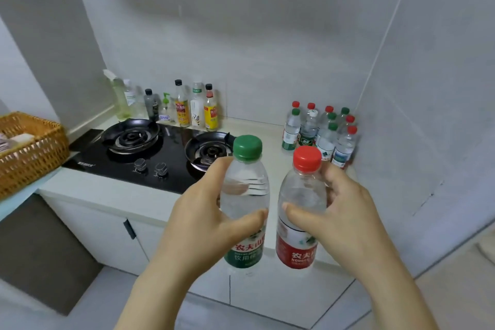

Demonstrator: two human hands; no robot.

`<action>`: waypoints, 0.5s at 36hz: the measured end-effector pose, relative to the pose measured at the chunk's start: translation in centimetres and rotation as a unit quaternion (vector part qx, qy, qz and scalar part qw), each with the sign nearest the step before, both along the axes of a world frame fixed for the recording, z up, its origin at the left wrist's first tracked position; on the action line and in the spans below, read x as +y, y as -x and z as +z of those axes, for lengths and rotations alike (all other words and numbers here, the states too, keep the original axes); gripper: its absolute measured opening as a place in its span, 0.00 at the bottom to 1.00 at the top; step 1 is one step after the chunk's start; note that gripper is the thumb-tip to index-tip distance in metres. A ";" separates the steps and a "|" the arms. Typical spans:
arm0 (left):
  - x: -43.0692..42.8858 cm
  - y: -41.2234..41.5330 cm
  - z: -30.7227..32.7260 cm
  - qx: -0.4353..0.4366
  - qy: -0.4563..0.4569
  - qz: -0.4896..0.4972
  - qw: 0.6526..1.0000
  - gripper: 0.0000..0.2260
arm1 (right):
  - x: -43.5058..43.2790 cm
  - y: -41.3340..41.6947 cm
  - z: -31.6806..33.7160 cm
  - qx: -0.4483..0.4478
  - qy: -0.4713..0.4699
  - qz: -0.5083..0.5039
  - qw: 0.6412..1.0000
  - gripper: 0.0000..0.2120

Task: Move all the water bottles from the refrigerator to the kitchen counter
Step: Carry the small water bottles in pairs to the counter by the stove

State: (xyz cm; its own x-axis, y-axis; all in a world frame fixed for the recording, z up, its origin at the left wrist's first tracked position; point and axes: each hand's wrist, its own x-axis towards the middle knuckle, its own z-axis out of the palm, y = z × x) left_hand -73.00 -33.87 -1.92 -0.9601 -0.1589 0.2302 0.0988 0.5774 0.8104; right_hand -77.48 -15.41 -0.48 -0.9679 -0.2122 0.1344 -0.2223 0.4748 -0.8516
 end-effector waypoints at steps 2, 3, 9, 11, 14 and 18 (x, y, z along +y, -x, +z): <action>0.2 1.4 -0.3 -0.005 0.005 -0.005 1.000 0.25 | 0.3 1.2 -0.3 -0.005 -0.007 -0.005 1.000 0.22; 0.2 2.2 -0.5 -0.007 0.006 -0.007 1.000 0.25 | 0.3 1.8 -0.5 -0.008 -0.008 -0.009 1.000 0.22; -0.3 7.0 -1.4 -0.024 0.004 -0.031 0.999 0.26 | 0.2 5.8 -1.4 -0.023 -0.017 -0.034 0.999 0.20; -0.7 8.8 -1.6 -0.024 0.001 -0.041 0.999 0.25 | -0.2 7.4 -1.7 -0.019 -0.021 -0.046 0.999 0.20; -1.4 11.7 -1.7 -0.027 -0.004 -0.062 0.998 0.24 | -0.9 9.7 -1.9 -0.016 -0.028 -0.058 0.998 0.20; -2.5 15.6 -1.9 -0.031 -0.006 -0.079 0.996 0.26 | -1.9 12.8 -2.0 -0.007 -0.032 -0.076 0.997 0.17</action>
